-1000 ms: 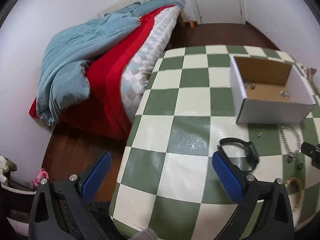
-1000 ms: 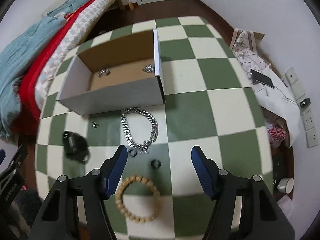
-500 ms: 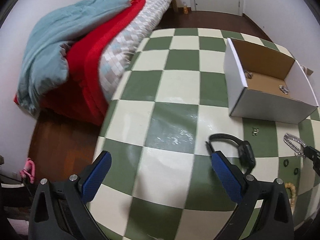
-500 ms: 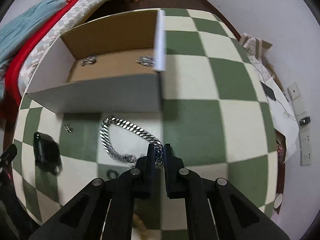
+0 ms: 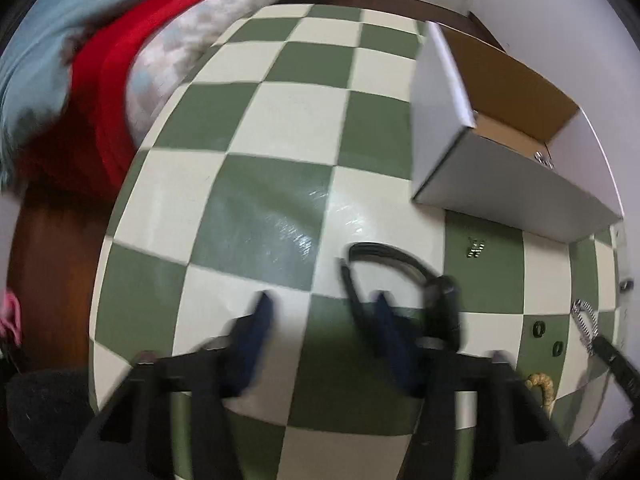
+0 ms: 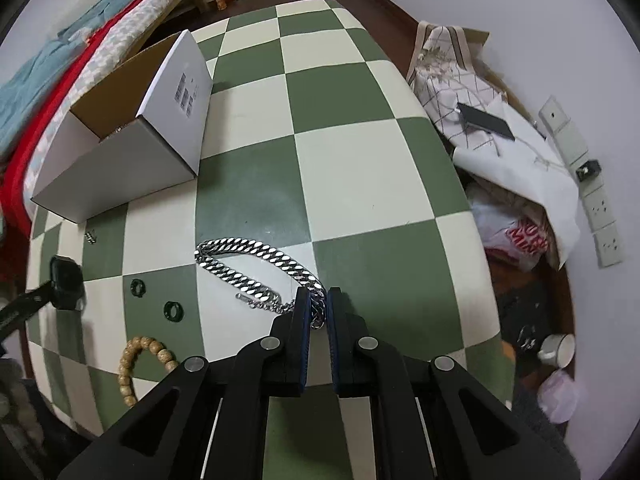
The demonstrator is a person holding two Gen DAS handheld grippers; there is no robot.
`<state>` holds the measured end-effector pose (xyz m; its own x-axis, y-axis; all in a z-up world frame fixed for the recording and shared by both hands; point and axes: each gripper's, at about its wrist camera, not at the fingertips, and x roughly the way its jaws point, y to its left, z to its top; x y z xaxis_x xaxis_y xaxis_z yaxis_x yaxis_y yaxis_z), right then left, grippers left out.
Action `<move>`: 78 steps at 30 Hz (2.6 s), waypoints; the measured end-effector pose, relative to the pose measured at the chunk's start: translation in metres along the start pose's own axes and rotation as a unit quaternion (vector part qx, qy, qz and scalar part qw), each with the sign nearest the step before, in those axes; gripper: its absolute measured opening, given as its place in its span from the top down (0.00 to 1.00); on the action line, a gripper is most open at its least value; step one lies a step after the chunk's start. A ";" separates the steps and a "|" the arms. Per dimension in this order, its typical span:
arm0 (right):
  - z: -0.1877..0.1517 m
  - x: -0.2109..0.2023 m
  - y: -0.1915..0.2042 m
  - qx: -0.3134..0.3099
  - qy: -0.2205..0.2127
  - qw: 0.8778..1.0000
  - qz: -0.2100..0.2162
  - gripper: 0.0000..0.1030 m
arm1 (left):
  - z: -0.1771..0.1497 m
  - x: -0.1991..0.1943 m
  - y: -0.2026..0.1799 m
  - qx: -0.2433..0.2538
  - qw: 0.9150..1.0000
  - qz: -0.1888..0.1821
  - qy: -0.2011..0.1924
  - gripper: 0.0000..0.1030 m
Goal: Organize jewelry
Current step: 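Grasp the black watch band with the left tool while the right tool grasps the thick silver chain, then lift the watch band and chain and carry both toward the cardboard box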
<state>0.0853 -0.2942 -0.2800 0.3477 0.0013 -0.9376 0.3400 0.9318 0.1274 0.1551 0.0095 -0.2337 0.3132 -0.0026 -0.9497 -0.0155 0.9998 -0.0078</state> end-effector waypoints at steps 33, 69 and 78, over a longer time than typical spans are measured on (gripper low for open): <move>0.005 -0.074 0.038 -0.012 -0.107 0.990 0.086 0.97 | -0.007 -0.077 -0.048 0.118 0.987 0.020 -0.105 0.97; 0.111 -0.144 0.136 -0.106 -0.136 0.973 0.152 1.00 | 0.098 -0.138 -0.041 0.076 0.982 -0.014 -0.170 0.97; 0.044 -0.019 0.085 -0.014 -0.026 0.991 0.133 0.40 | 0.067 -0.109 -0.035 0.076 0.987 -0.009 -0.138 0.97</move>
<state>0.1460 -0.2315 -0.2370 0.4663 0.2298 -0.8543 0.2059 0.9110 0.3574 0.1853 -0.0237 -0.1089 0.5601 -0.0372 -0.8276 0.1290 0.9907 0.0427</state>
